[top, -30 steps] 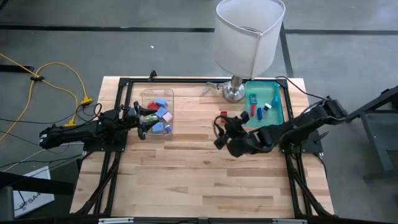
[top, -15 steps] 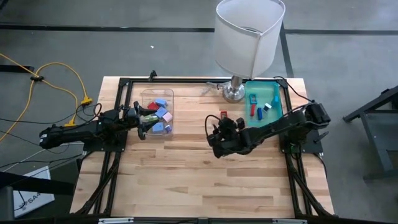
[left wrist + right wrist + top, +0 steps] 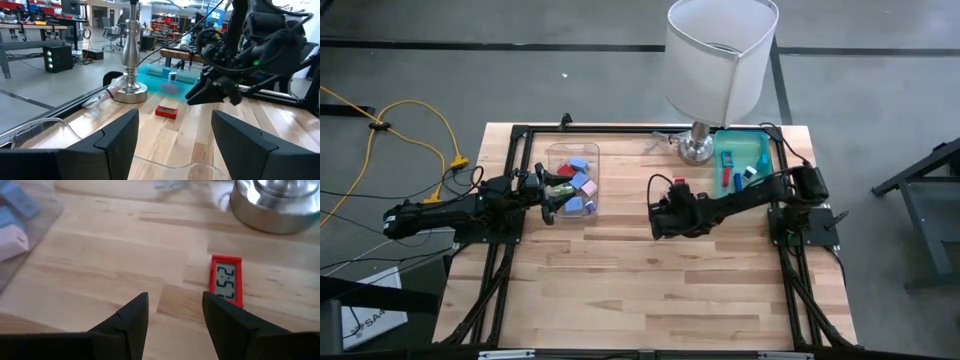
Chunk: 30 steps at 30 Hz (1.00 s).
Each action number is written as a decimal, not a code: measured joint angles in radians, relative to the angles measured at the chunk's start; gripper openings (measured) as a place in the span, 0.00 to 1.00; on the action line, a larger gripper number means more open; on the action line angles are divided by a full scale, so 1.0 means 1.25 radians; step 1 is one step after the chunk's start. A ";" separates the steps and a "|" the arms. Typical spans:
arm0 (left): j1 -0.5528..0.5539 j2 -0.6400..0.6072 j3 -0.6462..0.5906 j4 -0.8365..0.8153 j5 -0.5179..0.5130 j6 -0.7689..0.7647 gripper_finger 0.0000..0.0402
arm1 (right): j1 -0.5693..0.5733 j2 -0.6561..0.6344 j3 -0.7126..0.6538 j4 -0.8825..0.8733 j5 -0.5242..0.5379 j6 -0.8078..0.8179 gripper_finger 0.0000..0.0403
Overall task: Pick & Place Office items
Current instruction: Put the red mini digital clock into the light blue bin
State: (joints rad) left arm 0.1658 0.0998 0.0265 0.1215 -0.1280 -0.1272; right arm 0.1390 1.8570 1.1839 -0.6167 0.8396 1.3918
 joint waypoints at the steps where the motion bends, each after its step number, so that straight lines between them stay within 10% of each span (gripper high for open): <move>1: 0.000 0.000 0.000 0.000 0.000 0.000 0.61 | -0.008 0.000 0.000 0.000 -0.013 0.000 0.43; 30: 0.000 0.000 0.000 0.006 -0.001 0.000 0.61 | -0.055 0.067 -0.001 -0.083 -0.044 0.086 0.43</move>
State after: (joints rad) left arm 0.1655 0.0999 0.0265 0.1285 -0.1295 -0.1272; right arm 0.0700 1.9408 1.1824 -0.7205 0.7849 1.4998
